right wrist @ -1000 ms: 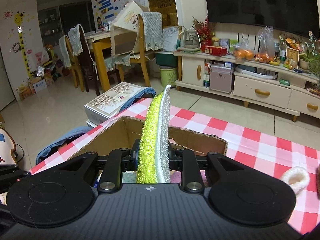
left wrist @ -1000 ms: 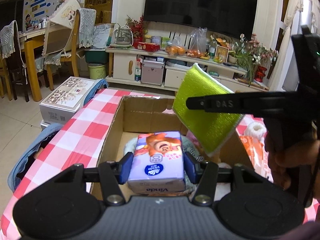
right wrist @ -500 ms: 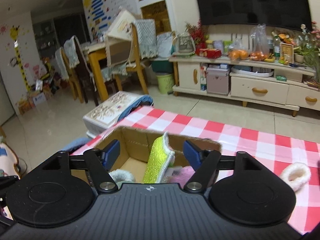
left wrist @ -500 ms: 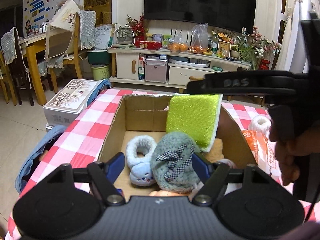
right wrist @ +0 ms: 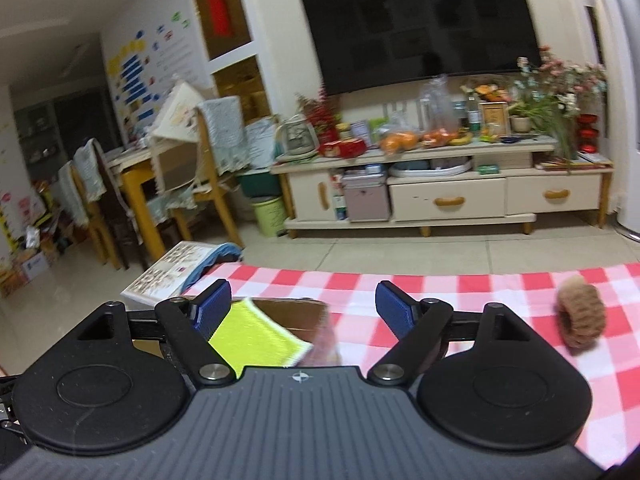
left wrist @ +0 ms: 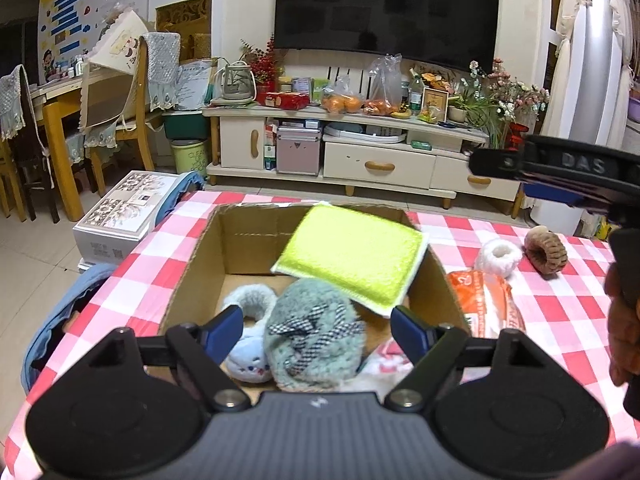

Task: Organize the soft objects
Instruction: 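Move both grippers back toward the white slipper and brown wristband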

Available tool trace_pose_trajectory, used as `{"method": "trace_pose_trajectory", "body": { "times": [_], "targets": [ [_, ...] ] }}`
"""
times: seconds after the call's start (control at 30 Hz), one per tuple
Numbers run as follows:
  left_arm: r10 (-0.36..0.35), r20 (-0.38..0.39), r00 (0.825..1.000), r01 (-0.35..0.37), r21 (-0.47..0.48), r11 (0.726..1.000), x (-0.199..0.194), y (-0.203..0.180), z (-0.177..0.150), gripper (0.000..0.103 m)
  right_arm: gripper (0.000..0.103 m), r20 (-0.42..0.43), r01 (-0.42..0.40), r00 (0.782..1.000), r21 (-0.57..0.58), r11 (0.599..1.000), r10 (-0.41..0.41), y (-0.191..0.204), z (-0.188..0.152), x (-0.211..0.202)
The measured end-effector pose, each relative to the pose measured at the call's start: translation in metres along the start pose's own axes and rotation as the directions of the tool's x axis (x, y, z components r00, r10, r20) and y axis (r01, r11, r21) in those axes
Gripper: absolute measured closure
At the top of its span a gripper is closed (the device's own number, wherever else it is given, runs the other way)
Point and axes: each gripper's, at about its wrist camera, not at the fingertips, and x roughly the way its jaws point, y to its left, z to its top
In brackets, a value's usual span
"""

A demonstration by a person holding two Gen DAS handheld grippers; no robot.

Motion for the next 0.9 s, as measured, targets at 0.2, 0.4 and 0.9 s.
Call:
{"method": "trace_pose_trajectory", "body": {
  "times": [0.2, 0.4, 0.9],
  "targets": [
    [-0.010, -0.001, 1.000, 0.010, 0.017, 1.000, 0.001, -0.017, 0.001, 0.021, 0.003, 0.011, 0.048, 0.999, 0.005, 0.999, -0.048, -0.009, -0.011, -0.016],
    [-0.023, -0.003, 1.000, 0.023, 0.034, 0.999, 0.003, -0.034, 0.002, 0.018, 0.003, 0.021, 0.094, 0.995, 0.005, 0.996, -0.094, -0.017, -0.021, -0.028],
    [-0.041, -0.006, 0.999, 0.041, 0.086, 0.995, 0.006, -0.077, 0.001, 0.007, 0.000, -0.011, 0.235, 0.972, 0.111, 0.966, -0.235, -0.059, -0.054, -0.051]
  ]
}}
